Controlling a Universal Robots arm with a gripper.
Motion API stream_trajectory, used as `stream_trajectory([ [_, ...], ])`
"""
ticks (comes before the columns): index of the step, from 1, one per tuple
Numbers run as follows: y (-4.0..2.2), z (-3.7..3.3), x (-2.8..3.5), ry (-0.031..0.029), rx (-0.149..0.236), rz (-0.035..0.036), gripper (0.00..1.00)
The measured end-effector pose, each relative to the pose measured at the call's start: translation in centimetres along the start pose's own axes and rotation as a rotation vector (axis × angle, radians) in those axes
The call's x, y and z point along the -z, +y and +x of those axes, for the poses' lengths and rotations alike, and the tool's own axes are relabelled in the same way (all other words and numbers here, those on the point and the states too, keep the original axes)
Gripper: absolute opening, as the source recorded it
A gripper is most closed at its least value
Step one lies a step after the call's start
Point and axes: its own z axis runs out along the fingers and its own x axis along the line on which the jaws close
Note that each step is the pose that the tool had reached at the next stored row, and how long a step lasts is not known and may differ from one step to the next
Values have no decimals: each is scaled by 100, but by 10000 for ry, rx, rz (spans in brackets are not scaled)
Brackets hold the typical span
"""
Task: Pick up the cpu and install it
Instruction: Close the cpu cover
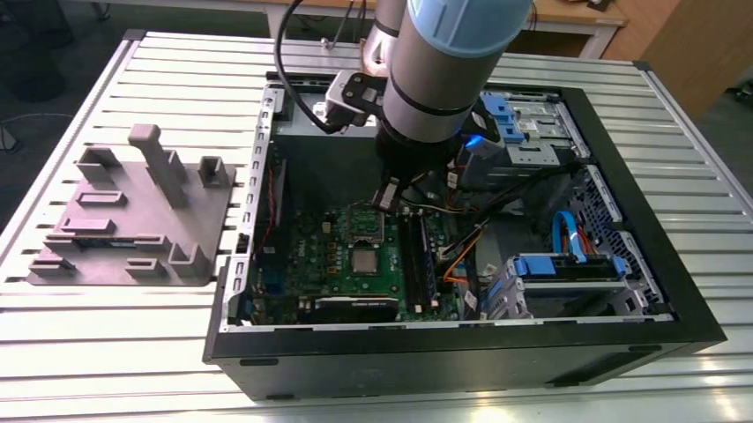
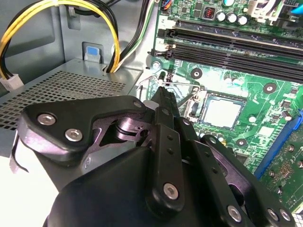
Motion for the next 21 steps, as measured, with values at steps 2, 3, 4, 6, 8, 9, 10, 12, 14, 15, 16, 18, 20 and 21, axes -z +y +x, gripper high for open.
stream_trajectory([
  [2, -4, 8, 2, 1, 8, -2, 10],
  [3, -6, 14, 3, 2, 13, -2, 10],
  [4, -8, 20, 4, 2, 19, -3, 10],
  [6, -12, 31, 7, 9, 29, -3, 10],
  [8, -16, 41, 9, 24, 40, 1, 10],
  [9, -18, 46, 10, 32, 46, 2, 10],
  [10, -19, 51, 11, 41, 51, 5, 10],
  [12, -24, 65, 14, 67, 61, 14, 10],
  [14, -32, 87, 18, 94, 73, 21, 10],
  [15, -37, 100, 21, 101, 77, 23, 10],
  [16, -42, 114, 23, 109, 82, 26, 10],
  [18, -53, 141, 29, 126, 89, 31, 10],
  [20, -66, 173, 35, 146, 94, 38, 10],
  [21, -71, 188, 38, 157, 96, 42, 10],
])
